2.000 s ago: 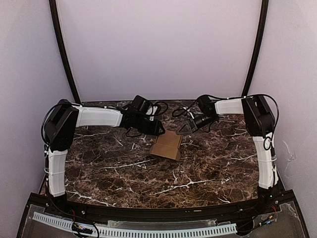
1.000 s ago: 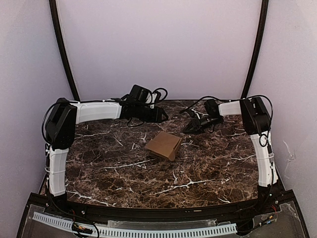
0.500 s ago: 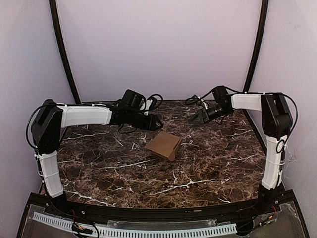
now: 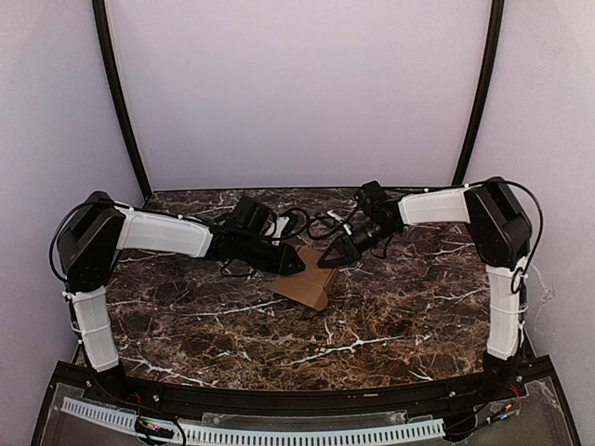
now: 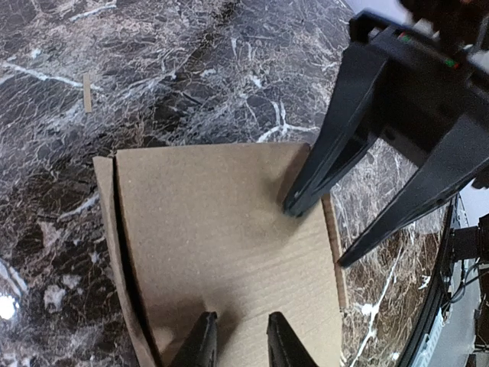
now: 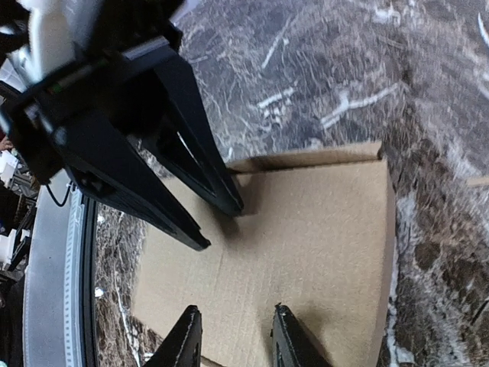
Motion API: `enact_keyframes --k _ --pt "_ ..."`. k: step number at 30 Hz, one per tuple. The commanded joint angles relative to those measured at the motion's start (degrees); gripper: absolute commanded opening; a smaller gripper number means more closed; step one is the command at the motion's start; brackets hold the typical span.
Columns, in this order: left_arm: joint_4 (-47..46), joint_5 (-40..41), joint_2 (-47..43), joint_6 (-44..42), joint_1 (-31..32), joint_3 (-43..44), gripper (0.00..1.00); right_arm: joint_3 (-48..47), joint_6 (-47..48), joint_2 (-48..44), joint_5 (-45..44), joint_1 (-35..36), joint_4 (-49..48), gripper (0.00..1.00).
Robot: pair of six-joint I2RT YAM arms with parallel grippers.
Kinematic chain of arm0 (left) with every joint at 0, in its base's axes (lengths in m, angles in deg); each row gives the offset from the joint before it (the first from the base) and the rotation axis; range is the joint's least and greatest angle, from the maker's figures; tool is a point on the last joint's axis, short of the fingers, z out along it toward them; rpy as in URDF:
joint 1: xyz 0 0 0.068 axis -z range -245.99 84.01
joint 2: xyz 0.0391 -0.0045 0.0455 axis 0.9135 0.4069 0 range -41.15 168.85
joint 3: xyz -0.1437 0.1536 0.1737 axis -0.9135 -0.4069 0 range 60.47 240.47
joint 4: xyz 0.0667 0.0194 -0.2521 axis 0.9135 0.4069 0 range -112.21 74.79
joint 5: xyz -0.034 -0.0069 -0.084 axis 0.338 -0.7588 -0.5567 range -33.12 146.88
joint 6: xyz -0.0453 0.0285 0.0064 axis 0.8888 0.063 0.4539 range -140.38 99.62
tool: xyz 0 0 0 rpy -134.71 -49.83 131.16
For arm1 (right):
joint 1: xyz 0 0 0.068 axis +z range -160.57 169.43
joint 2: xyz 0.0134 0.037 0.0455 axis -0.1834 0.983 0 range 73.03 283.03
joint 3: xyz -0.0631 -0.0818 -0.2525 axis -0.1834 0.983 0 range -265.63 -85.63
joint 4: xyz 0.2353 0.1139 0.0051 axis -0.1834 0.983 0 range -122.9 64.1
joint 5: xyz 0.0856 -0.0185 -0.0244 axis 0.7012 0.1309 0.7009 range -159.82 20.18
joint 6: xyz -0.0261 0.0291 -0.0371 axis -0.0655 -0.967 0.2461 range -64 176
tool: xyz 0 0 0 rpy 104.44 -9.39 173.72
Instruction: Fold the paper box
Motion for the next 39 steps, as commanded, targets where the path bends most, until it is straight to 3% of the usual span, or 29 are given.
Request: enact_keyframes --k 1,10,17,21,26,33,39 --pt "-4.1 -0.9 2.9 2.9 -0.1 -3.0 0.24 0.3 1.3 4.5 -1.7 0.0 2.3 0.31" --pt "-5.3 -1.6 2.9 3.7 -0.1 -2.7 0.24 0.1 2.9 4.6 -1.8 -0.3 3.5 0.31" --pt "-5.5 -0.7 -6.7 0.9 -0.1 -2.4 0.35 -1.9 7.0 -7.0 0.2 -0.7 6.1 0.39" --pt "0.8 6.2 -11.0 -5.3 -0.1 -0.5 0.46 0.6 13.4 -12.5 -7.6 -0.5 6.4 0.44" --pt "8.1 13.9 -8.8 -10.6 -0.7 1.9 0.53 5.4 27.1 -15.5 -21.3 2.6 6.3 0.48" --pt "6.2 5.6 -2.8 -3.2 -2.8 2.6 0.55 19.4 44.4 -22.2 -31.8 8.8 -3.5 0.53" --pt "3.6 1.9 1.4 -0.1 -3.0 2.9 0.56 22.3 48.5 -22.9 -38.1 12.8 -8.8 0.56"
